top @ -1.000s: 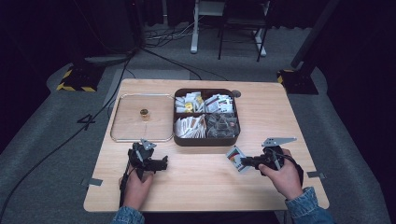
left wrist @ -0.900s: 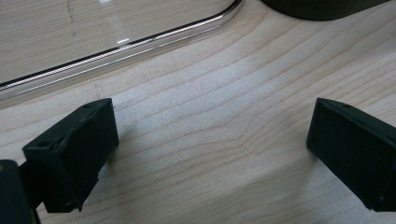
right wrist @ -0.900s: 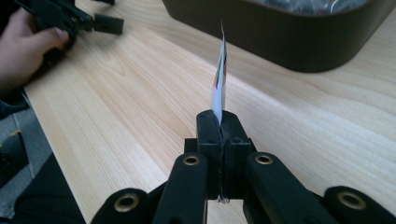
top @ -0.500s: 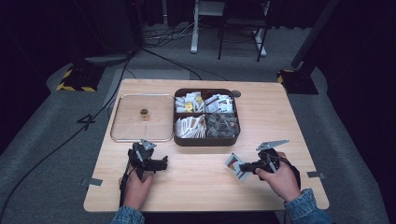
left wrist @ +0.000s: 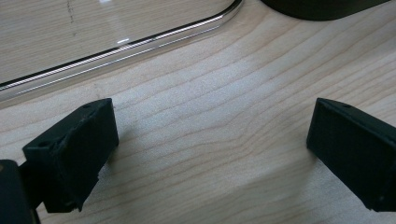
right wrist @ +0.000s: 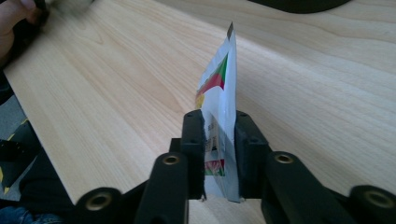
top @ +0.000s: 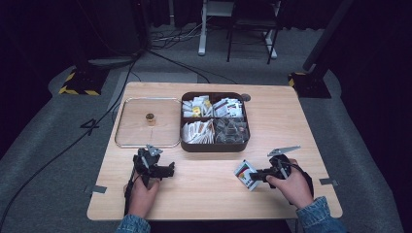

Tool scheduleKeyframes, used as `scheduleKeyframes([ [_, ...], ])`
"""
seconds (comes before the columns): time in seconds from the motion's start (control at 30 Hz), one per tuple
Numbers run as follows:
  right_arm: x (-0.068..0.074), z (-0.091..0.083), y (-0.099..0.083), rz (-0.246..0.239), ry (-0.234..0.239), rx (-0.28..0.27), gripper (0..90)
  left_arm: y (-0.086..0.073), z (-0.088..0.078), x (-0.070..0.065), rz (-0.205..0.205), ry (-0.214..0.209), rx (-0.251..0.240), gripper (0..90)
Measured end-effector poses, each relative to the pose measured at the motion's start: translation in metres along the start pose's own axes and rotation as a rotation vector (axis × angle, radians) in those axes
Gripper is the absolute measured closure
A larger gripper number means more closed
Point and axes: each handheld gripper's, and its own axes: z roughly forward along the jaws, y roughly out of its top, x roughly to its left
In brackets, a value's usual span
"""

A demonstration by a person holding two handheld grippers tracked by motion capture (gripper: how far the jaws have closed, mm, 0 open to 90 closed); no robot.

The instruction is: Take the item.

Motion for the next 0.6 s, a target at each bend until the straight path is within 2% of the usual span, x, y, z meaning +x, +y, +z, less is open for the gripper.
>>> scheduleKeyframes([
  [0.1,-0.006,-0.001,-0.002,0.010,-0.032,-0.028,56.8,0.000,0.000,0.000,0.001,0.000,0.000,2.5],
  [0.17,-0.010,-0.001,-0.003,0.008,-0.051,-0.056,49.9,0.000,0.000,0.000,0.001,0.000,0.000,2.5],
  [0.2,-0.012,-0.002,-0.004,0.016,-0.058,-0.066,48.2,0.000,0.000,0.000,0.001,0.000,0.000,2.5],
  [0.33,-0.016,-0.003,-0.005,0.000,-0.088,-0.094,45.5,0.000,0.000,0.000,-0.001,0.000,0.001,2.5],
  [0.6,-0.017,-0.015,-0.002,-0.032,-0.110,-0.161,40.5,0.000,0.000,0.000,0.000,-0.001,0.001,2.5],
])
